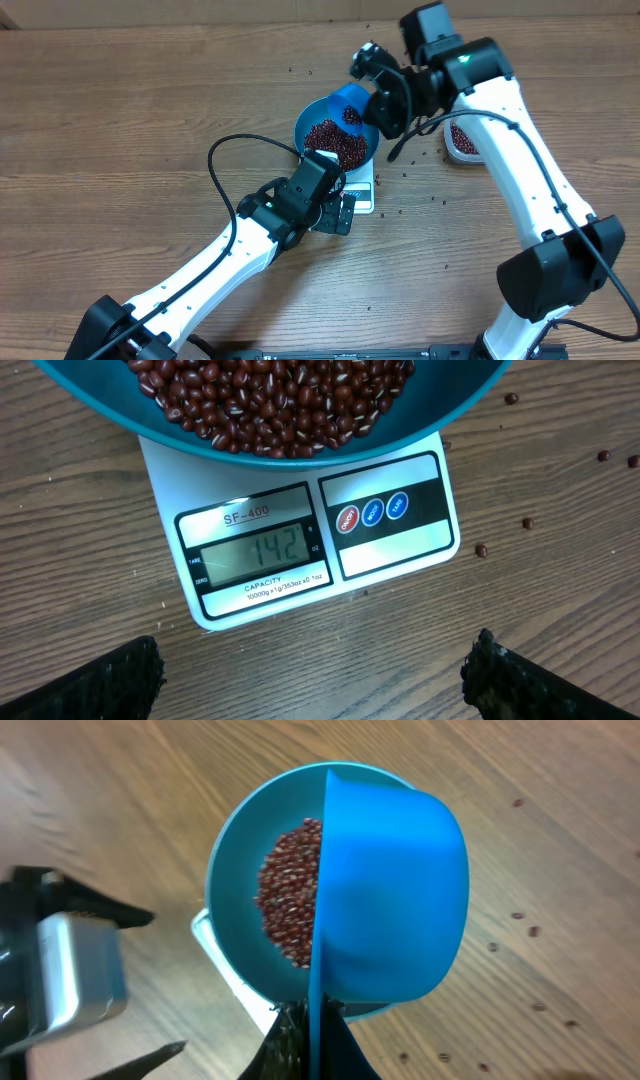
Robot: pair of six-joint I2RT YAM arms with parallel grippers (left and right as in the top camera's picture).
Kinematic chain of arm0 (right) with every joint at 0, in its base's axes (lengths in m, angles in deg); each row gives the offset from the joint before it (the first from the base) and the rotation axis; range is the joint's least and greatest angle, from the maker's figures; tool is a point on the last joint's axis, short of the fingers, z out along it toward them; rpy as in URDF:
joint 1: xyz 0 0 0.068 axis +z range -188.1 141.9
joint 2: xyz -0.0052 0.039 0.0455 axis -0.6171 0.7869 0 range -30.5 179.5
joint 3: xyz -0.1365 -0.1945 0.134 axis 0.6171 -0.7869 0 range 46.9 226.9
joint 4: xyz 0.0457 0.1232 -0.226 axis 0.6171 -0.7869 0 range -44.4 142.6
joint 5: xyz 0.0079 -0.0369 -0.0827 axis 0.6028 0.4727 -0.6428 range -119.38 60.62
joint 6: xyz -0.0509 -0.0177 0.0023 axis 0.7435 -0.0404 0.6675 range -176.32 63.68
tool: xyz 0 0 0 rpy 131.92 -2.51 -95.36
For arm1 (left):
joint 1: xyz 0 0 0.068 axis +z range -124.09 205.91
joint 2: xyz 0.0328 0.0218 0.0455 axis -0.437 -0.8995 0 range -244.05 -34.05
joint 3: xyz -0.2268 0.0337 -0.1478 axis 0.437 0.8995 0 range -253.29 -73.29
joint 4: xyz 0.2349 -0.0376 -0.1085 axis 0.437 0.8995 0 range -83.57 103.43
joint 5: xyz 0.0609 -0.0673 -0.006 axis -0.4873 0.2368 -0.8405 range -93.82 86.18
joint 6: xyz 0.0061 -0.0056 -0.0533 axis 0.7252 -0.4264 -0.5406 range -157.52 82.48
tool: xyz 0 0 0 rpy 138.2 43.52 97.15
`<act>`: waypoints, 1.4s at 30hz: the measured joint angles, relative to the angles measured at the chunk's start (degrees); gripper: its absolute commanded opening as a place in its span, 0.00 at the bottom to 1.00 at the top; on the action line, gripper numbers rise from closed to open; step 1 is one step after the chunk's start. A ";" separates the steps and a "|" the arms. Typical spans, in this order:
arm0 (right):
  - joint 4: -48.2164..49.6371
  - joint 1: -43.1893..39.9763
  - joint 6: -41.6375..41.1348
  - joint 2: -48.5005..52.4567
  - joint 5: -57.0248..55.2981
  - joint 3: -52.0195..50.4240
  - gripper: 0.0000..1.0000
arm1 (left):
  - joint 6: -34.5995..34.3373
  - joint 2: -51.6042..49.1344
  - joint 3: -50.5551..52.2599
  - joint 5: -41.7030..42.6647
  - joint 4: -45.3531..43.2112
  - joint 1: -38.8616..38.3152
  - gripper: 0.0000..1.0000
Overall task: Scoop item into bowl and weigh 150g on scale
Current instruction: 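Carry a small scoop of beans over the bowl and tip it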
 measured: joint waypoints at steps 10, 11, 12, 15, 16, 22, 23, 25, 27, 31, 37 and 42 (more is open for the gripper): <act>-0.70 4.11 -2.89 0.00 -10.95 6.47 0.04 | 0.02 0.00 0.00 0.00 0.00 0.00 0.99; -0.96 4.42 -3.10 0.00 -12.00 7.87 0.04 | 0.02 0.00 0.00 -0.02 0.00 0.00 1.00; -1.11 4.63 -3.17 0.00 -12.70 8.79 0.04 | 0.02 0.00 0.00 -0.02 -0.02 0.00 1.00; -2.19 5.29 -3.63 0.00 -14.56 10.69 0.04 | 0.02 0.00 0.00 -0.02 -0.02 0.00 0.99; -2.64 5.53 -3.78 0.00 -14.80 10.78 0.04 | 0.02 0.00 0.00 0.00 -0.02 0.00 0.99; -5.75 7.13 -4.24 0.00 -16.20 10.78 0.04 | 0.02 0.00 0.00 -0.02 -0.02 0.00 1.00; -5.84 7.56 -4.42 0.00 -16.28 10.78 0.04 | 0.00 0.00 0.00 0.00 0.00 0.00 0.99; -5.79 8.63 -4.66 0.00 -17.44 10.78 0.04 | 0.02 0.00 0.00 -0.02 -0.02 0.00 1.00; -5.79 9.64 -4.92 0.00 -19.06 10.78 0.04 | 0.02 0.00 0.00 0.00 -0.02 0.00 1.00; -5.79 11.08 -5.33 0.00 -22.18 10.78 0.04 | 0.02 0.00 0.00 0.00 -0.02 0.00 1.00; -5.79 11.17 -5.60 0.00 -24.00 10.78 0.04 | 0.02 0.00 0.00 0.00 -0.02 0.00 1.00; -5.79 11.17 -6.12 0.00 -24.30 10.78 0.04 | 0.02 0.00 0.00 -0.02 -0.02 0.00 1.00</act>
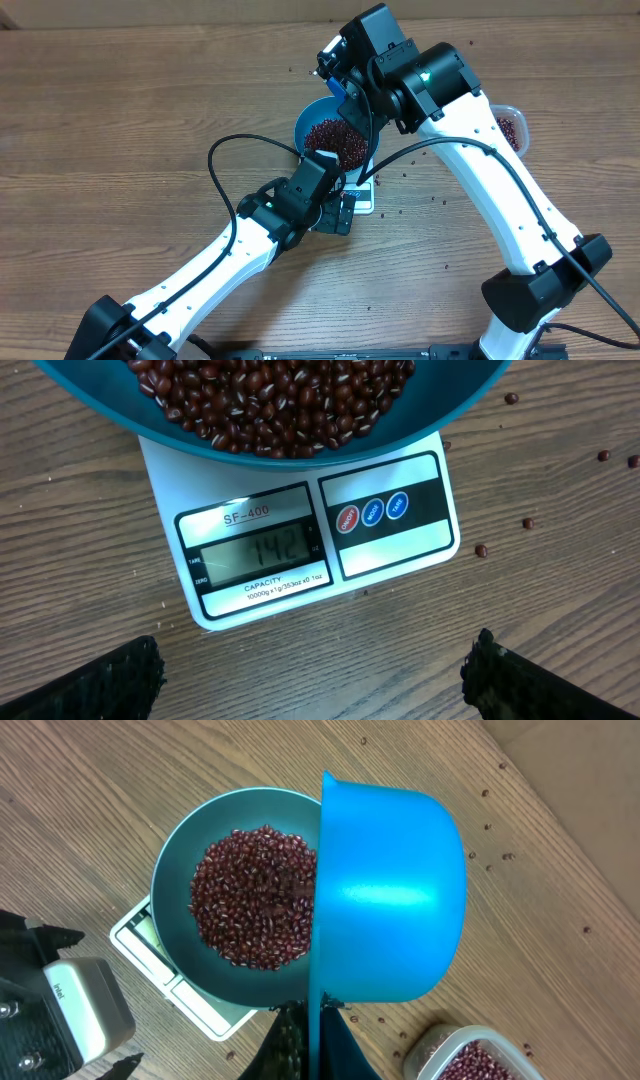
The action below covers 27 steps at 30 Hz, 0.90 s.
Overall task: Scoop item into bowl and weigh 150g on scale
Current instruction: 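Carry a small scoop of beans over the bowl and tip it, then raise the emptied scoop away from the bowl with the right gripper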
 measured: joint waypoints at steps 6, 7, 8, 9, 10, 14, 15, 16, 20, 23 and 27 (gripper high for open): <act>0.00 -0.02 -0.22 0.00 -0.26 0.00 0.04 | 0.00 0.00 0.00 0.02 0.02 0.00 0.99; 0.00 -0.02 -0.24 0.00 -0.35 0.00 0.04 | 0.00 0.00 0.00 0.02 0.00 0.00 1.00; 0.00 -0.04 -0.28 0.00 -0.39 0.00 0.04 | 0.00 0.00 0.00 0.00 0.00 0.00 1.00; -0.02 -0.07 -0.31 0.00 -0.39 0.00 0.04 | 0.00 0.00 0.00 0.02 0.00 0.00 1.00; 0.00 -0.09 -0.35 0.00 -0.39 0.00 0.04 | 0.00 0.00 0.00 0.02 0.00 0.00 0.99; -0.02 -0.52 -0.46 0.00 0.81 0.00 0.04 | 0.00 0.00 0.00 0.00 0.00 0.00 1.00; 0.00 -0.83 -0.46 0.00 1.36 0.00 0.04 | 0.00 0.00 0.00 0.00 0.00 0.00 1.00; 0.00 -1.29 -0.48 0.00 2.27 0.00 0.04 | 0.00 0.00 0.00 0.00 0.00 0.00 0.99; 0.00 -4.09 -0.46 0.00 6.56 0.00 0.04 | 0.00 0.00 0.00 0.02 0.00 0.00 1.00; -0.09 -6.67 -0.59 0.00 9.92 0.00 0.04 | 0.00 0.00 0.00 0.00 0.00 0.00 1.00; -0.15 -9.92 -0.68 0.00 15.04 0.00 0.04 | 0.00 0.00 0.00 0.00 0.00 0.00 1.00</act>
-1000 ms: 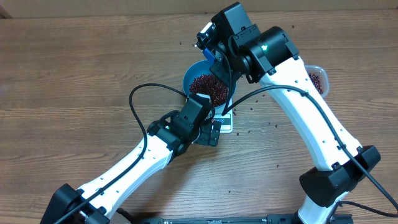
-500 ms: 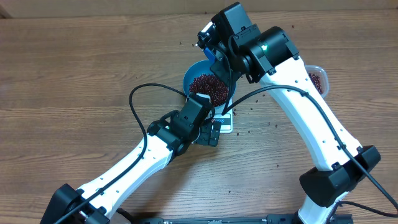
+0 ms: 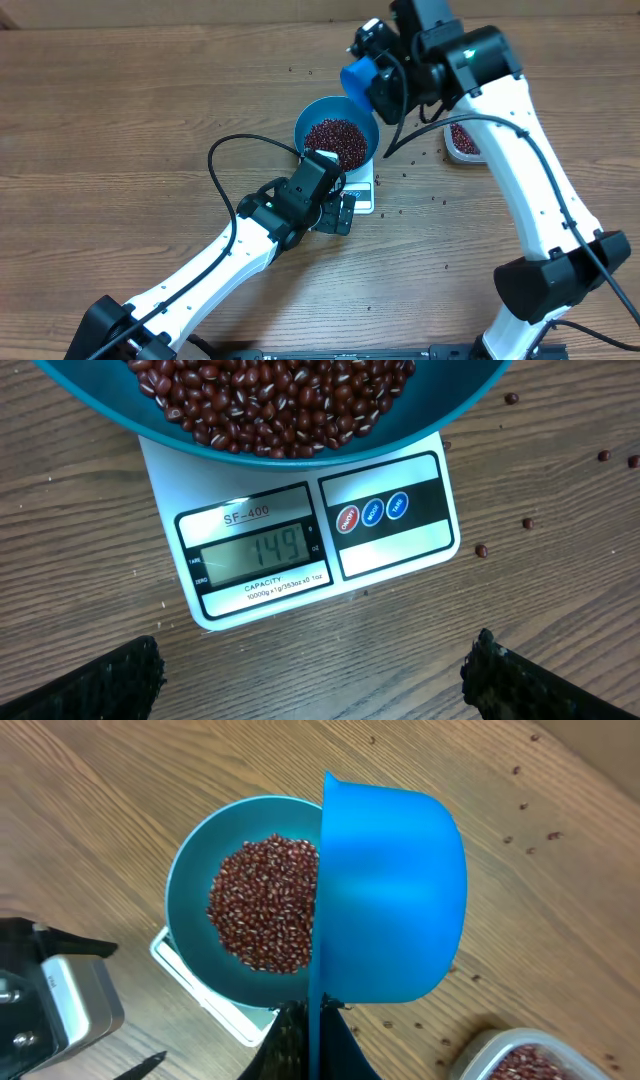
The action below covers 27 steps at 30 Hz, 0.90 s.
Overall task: Scoop item into bowl and weigh 150g on scale
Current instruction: 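Raise the emptied scoop away from the bowl with the right gripper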
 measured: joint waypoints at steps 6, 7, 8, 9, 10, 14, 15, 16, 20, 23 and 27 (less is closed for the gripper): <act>-0.11 -2.38 -0.17 0.00 4.72 0.00 0.04 | 0.00 0.00 0.00 0.00 0.00 0.00 1.00; -0.20 -2.40 -0.20 0.00 5.05 0.00 0.04 | -0.02 0.00 0.00 0.02 0.00 0.00 0.99; -0.22 -2.40 -0.17 0.00 5.40 0.00 0.04 | -0.02 0.00 0.00 0.00 0.00 0.00 1.00; -0.24 -2.40 -0.20 0.00 5.66 0.00 0.04 | -0.02 0.00 0.00 0.00 0.00 0.00 1.00; -0.24 -2.40 -0.22 0.00 5.84 0.00 0.04 | -0.02 0.00 0.00 0.00 0.00 0.00 1.00; -0.24 -2.40 -0.17 0.00 6.29 0.00 0.04 | 0.00 0.00 0.00 0.00 0.00 0.00 1.00; -0.24 -2.40 -0.20 0.00 6.36 0.00 0.04 | 0.00 0.00 0.00 0.00 0.00 0.00 1.00; -0.24 -2.40 -0.20 0.00 6.47 0.00 0.04 | 0.00 0.00 0.00 0.00 0.00 0.00 0.99; -0.26 -2.27 -0.20 0.00 6.64 0.00 0.04 | 0.00 0.00 0.00 0.02 0.00 0.00 1.00; -0.17 -1.88 -0.17 0.00 6.58 0.00 0.04 | 0.00 0.00 0.00 0.00 0.00 0.00 0.99; 0.00 -0.48 -0.17 0.00 4.52 0.20 0.04 | 0.00 0.00 0.00 0.00 0.02 0.00 0.99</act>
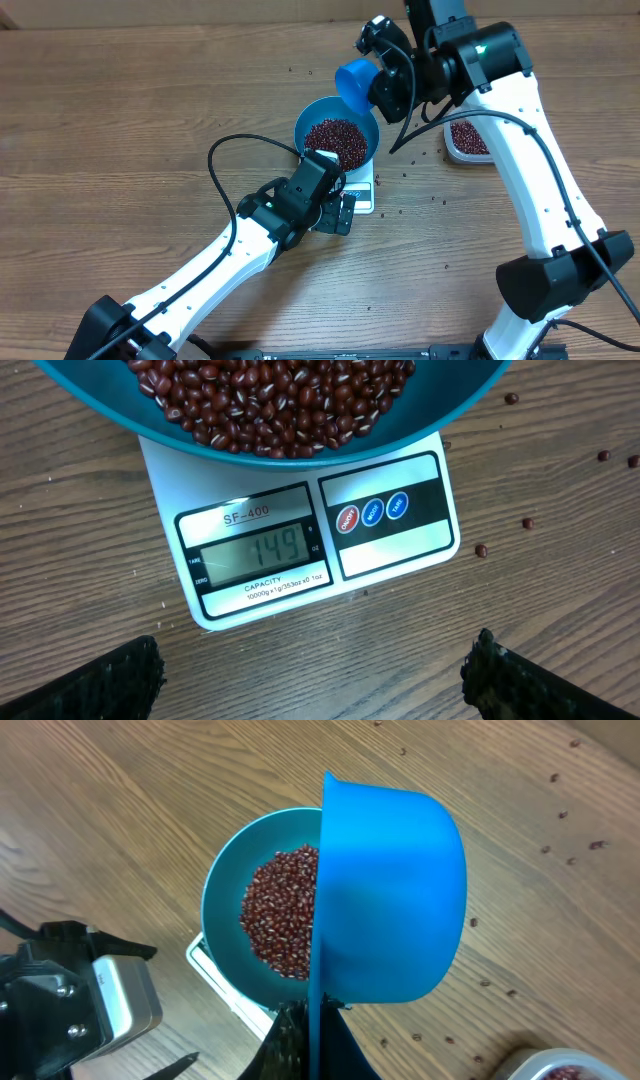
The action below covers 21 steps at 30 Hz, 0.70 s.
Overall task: Scoop item into bowl and weigh 150g on scale
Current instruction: 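Raise the emptied scoop away from the bowl with the right gripper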
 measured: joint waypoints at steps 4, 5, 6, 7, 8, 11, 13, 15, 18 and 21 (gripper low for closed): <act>0.02 2.62 0.00 -0.07 -5.01 0.76 0.04 | 0.00 0.00 0.00 0.02 -0.02 0.00 0.99; 0.00 3.48 0.00 -0.13 -6.58 0.83 0.04 | -0.02 0.00 0.00 0.02 -0.02 0.00 0.99; -0.02 4.13 -0.02 -0.22 -7.74 0.85 0.04 | -0.02 0.00 0.00 0.00 -0.02 0.00 0.99; -0.09 4.94 0.00 -0.31 -9.35 0.85 0.04 | -0.02 0.00 0.00 0.00 -0.02 0.00 1.00; -0.24 5.68 0.02 -0.35 -10.86 0.85 0.04 | 0.00 0.00 0.00 0.02 0.00 0.00 0.99; -0.83 7.48 -0.04 -0.55 -15.72 0.85 0.04 | 0.00 0.00 0.00 0.02 -0.02 0.00 0.99; -0.85 8.09 -0.70 -0.63 -19.21 0.85 0.04 | 0.00 0.00 0.00 0.02 -0.02 0.00 1.00; -0.87 7.85 -1.77 -0.63 -21.94 0.85 0.04 | 0.00 0.00 0.00 0.00 -0.02 0.00 0.99; -1.55 5.90 -3.76 -0.63 -25.20 0.85 0.04 | 0.00 0.00 0.00 0.02 -0.02 0.00 1.00; -2.84 2.25 -5.62 -0.63 -26.75 0.85 0.04 | 0.00 0.00 0.00 0.02 -0.02 0.00 1.00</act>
